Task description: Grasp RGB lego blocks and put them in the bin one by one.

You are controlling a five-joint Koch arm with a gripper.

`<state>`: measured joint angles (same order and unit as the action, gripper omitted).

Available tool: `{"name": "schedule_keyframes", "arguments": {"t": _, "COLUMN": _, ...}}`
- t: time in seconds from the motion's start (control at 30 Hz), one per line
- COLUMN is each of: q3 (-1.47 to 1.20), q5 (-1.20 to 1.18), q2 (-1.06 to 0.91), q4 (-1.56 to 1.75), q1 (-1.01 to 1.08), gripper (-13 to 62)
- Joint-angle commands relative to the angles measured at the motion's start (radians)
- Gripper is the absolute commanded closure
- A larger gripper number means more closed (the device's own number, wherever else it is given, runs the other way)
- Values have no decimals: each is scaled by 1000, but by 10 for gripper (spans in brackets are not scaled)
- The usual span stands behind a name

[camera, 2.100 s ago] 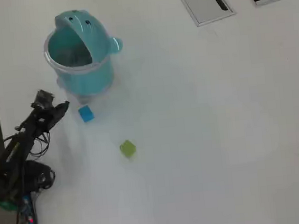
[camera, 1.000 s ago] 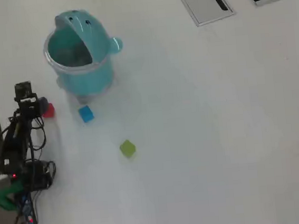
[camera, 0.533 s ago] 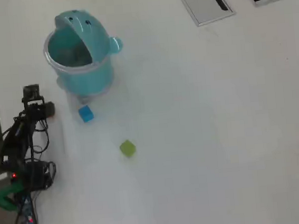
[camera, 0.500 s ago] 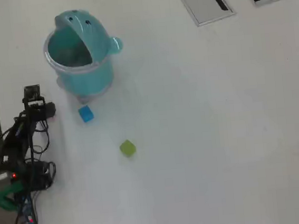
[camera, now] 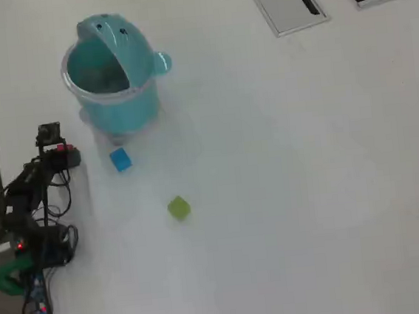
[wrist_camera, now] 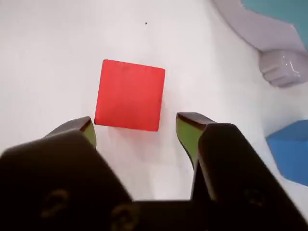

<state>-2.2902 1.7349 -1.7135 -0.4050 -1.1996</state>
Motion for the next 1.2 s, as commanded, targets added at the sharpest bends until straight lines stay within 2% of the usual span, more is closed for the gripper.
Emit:
{"name": "schedule_keyframes", "arguments": {"t": 0.0, "q3": 67, "q5": 8, "q2": 9, "q4": 55, "q1": 0, "gripper": 198}}
{"name": "schedule_keyframes", "arguments": {"t": 0.53, "q3": 153, "q5": 3, "q2": 153, "q4": 132, "q1": 2, "gripper": 207}}
{"name": "schedule_keyframes", "arguments": {"t": 0.7, "q3": 155, "q5": -21, "q2": 152, "q4": 130, "q1": 0, "gripper": 283}}
{"name": "schedule_keyframes", "arguments": {"t": 0.8, "q3": 155, "q5": -21, "q2": 146, "q4": 130, "q1": -2, "gripper": 285}}
{"name": "schedule_keyframes", "arguments": {"t": 0.93, "q3": 137, "q5": -21, "q2": 109, "q4": 130, "q1": -2, "gripper": 323}}
{"name": "schedule_keyframes", "arguments": {"t": 1.17, "q3": 101, "q5": -21, "q2": 28, "q4": 120, "q1": -2, "gripper": 324}}
